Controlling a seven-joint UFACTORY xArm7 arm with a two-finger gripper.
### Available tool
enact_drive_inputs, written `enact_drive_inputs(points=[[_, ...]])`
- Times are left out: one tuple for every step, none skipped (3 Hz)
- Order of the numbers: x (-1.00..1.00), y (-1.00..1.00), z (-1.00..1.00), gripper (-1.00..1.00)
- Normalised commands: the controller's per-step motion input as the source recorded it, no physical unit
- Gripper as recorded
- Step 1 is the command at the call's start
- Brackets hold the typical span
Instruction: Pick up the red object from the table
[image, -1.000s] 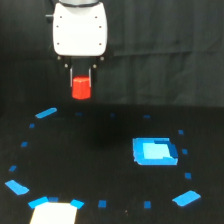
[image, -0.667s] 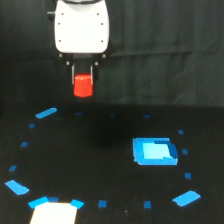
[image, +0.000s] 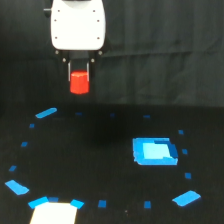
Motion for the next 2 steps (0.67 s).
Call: enact_drive_inputs(points=[[0.17, 0.22, 0.18, -1.00], [-0.02, 0.02, -0.14, -1.00]])
